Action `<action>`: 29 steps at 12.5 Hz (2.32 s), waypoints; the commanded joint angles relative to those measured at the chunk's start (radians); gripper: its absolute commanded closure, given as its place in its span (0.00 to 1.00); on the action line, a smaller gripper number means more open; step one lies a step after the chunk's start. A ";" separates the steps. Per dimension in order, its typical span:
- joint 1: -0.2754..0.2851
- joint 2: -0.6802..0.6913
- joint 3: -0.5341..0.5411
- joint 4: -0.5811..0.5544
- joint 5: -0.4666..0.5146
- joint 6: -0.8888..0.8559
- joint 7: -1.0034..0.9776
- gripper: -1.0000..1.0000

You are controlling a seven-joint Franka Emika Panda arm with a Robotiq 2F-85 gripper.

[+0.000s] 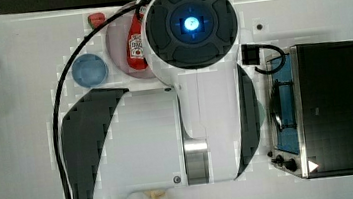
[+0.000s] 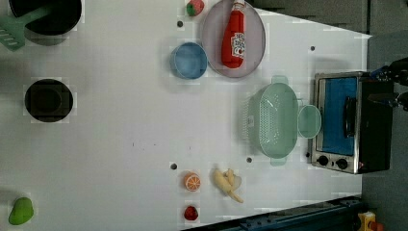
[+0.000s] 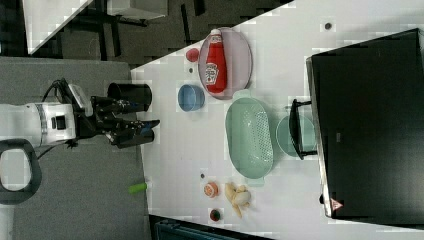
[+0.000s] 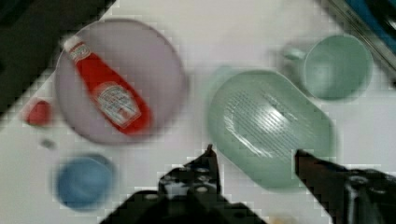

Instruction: Drag strainer right to left.

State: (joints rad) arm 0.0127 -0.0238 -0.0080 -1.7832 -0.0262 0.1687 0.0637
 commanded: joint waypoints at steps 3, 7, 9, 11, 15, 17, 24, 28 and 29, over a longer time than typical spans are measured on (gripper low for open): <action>-0.037 -0.384 -0.035 -0.148 -0.021 -0.227 0.022 0.00; -0.037 -0.377 -0.026 -0.270 -0.021 -0.198 0.024 0.00; -0.037 -0.363 -0.022 -0.360 -0.021 -0.099 0.026 0.00; -0.037 -0.342 -0.022 -0.457 -0.021 0.052 0.051 0.00; -0.036 -0.255 -0.019 -0.611 -0.021 0.365 0.225 0.00; -0.036 -0.184 -0.011 -0.658 -0.021 0.483 0.337 0.00; -0.035 0.144 0.001 -0.702 -0.020 0.803 0.571 0.00; -0.025 0.289 0.003 -0.702 -0.019 0.963 0.653 0.00; -0.018 0.318 0.008 -0.702 -0.019 0.977 0.691 0.00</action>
State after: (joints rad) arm -0.0254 0.3062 -0.0161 -2.4766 -0.0374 1.1143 0.6523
